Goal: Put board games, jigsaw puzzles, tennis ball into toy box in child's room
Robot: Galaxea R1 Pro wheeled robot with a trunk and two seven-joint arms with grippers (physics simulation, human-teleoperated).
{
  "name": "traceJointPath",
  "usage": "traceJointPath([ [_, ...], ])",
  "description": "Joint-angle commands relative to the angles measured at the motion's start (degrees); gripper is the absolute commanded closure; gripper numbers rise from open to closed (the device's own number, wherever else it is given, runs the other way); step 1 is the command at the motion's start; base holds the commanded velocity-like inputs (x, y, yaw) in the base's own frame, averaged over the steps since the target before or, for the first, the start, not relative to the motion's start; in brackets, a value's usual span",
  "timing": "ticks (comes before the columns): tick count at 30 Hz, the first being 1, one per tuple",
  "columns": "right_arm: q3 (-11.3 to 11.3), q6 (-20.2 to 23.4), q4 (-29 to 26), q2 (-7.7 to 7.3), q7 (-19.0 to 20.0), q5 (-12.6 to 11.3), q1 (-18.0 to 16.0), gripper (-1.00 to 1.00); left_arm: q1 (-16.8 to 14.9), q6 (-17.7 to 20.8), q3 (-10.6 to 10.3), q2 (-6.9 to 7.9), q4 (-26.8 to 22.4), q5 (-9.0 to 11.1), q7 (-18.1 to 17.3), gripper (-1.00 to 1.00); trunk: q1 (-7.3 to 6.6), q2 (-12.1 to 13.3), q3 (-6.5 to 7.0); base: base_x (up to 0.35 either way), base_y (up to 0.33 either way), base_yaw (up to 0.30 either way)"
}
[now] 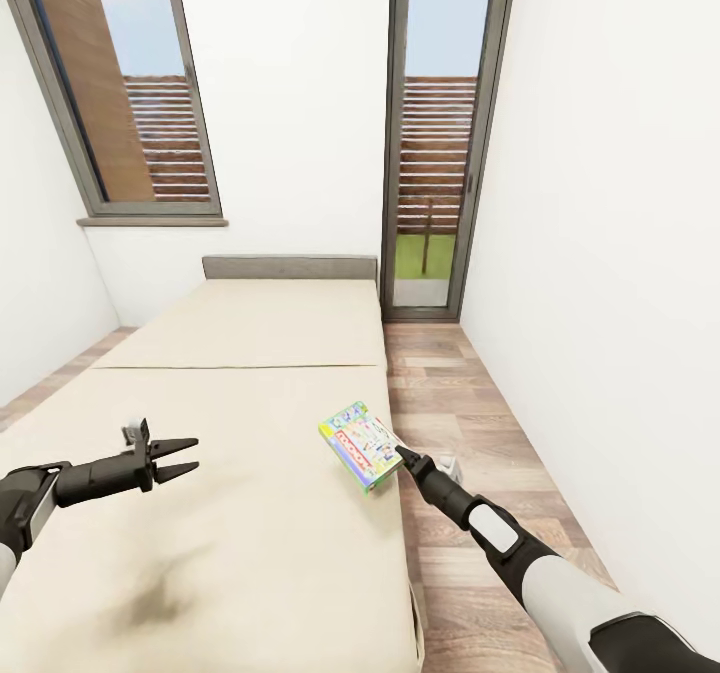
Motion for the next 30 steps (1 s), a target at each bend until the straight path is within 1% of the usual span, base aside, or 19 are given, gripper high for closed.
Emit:
traceJointPath([
  [1, 0.2, 0.32, 0.04, -0.02, 0.1, -0.6, -0.05, 1.0, -0.04, 0.6, 0.11, -0.01, -0.01, -0.22, -0.32, -1.0, -0.01, -0.02, -0.05, 0.0, 0.0, 0.0],
  [9, 0.19, 0.32, 0.04, -0.02, 0.1, -0.6, -0.05, 1.0, -0.04, 0.87, 0.11, -0.01, -0.01, -0.24, -0.32, -1.0, -0.01, -0.02, -0.05, 0.0, 0.0, 0.0],
  [16, 0.1, 0.32, 0.04, -0.02, 0.1, -0.6, -0.05, 1.0, -0.05, 0.95, 0.1, -0.01, -0.01, -0.27, -0.32, -1.0, -1.55, 2.78, 1.2, -0.005, 0.0, 0.0],
  [22, 0.02, 0.32, 0.04, -0.02, 0.1, -0.61, -0.05, 1.0, -0.01, 1.03, 0.01, -0.01, -0.01, -0.27, -0.32, -1.0, -2.86, 5.19, 2.28, -0.167, 0.0, 0.0],
  [30, 0.01, 0.3, 0.04, -0.02, 0.1, -0.6, -0.05, 1.0, -0.05, 1.04, -0.08, -0.01, -0.01, -0.27, -0.32, -1.0, -4.62, 8.4, 3.72, -0.023, 0.0, 0.0],
])
